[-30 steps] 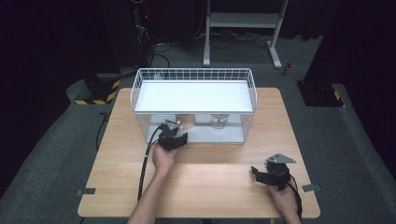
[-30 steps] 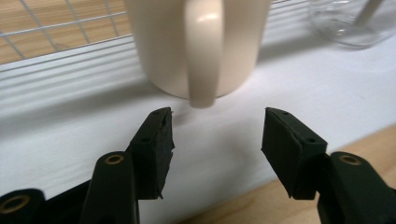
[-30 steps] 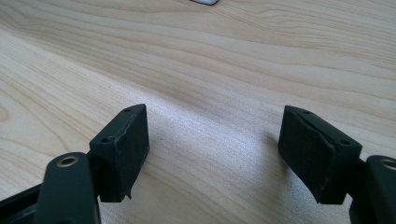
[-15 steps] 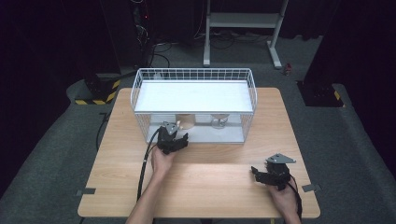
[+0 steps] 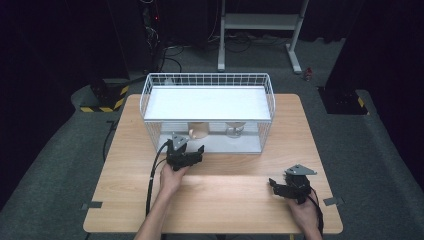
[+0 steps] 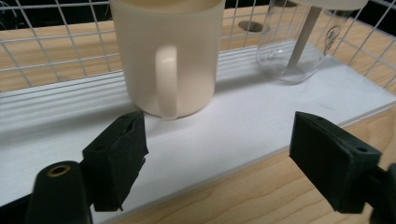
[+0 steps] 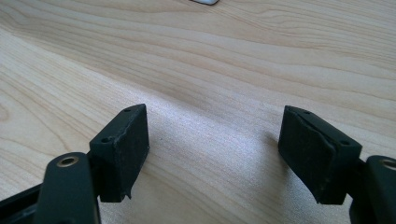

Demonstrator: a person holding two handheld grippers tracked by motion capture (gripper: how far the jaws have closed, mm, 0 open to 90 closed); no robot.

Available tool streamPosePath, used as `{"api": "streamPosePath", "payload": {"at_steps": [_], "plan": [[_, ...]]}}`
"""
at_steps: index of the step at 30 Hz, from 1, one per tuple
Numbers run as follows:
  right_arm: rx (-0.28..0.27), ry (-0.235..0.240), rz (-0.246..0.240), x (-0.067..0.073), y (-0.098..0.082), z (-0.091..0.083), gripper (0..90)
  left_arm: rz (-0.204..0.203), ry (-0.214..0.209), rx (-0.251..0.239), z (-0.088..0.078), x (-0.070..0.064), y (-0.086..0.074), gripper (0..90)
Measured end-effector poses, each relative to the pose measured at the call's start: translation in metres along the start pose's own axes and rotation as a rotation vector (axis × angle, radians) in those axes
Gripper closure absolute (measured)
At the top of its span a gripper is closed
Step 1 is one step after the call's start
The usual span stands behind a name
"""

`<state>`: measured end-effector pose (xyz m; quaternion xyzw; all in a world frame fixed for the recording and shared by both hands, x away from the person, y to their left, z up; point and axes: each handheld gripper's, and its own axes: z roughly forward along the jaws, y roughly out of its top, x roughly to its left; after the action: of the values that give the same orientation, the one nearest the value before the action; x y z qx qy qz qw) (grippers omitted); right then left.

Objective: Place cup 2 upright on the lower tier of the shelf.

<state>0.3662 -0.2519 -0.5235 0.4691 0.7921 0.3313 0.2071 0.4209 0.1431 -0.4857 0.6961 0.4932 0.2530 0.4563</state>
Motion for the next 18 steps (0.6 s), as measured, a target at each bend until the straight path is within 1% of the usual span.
{"api": "streamPosePath", "payload": {"at_steps": [2,4,5,8,9,10,13,15,16,18], "plan": [[0.0,0.001,0.001,0.0,0.0,0.0,24.7,-0.007,-0.013,-0.015,-0.002,-0.001,-0.001,17.5],[0.0,0.002,0.0,0.0,0.0,0.0,24.6,0.008,-0.011,-0.021,-0.003,-0.002,-0.002,17.5],[0.0,0.002,0.0,0.0,0.0,0.0,24.6,0.008,-0.011,-0.021,-0.003,-0.002,-0.002,17.5],[0.0,0.002,0.0,0.0,0.0,0.0,24.6,-0.012,-0.019,-0.023,-0.008,-0.001,-0.006,17.4],[0.0,0.002,0.0,0.0,0.0,0.0,24.6,-0.008,-0.017,-0.018,-0.009,0.0,-0.006,17.3],[0.0,0.002,0.0,0.0,0.0,0.0,24.6,-0.007,-0.018,-0.024,-0.011,0.0,-0.007,17.1],[0.0,0.002,0.0,0.0,0.0,0.0,24.6,0.002,-0.016,-0.032,-0.013,-0.001,-0.009,17.0],[0.0,0.002,0.0,0.0,0.0,0.0,24.6,0.019,-0.022,-0.02,-0.017,-0.002,-0.011,16.5],[0.0,0.003,0.0,0.0,0.0,0.0,24.6,0.019,-0.022,-0.02,-0.017,-0.002,-0.011,16.6],[0.0,0.002,0.0,0.0,0.0,0.0,24.6,0.045,-0.02,0.003,-0.02,-0.003,-0.012,16.8]]}}
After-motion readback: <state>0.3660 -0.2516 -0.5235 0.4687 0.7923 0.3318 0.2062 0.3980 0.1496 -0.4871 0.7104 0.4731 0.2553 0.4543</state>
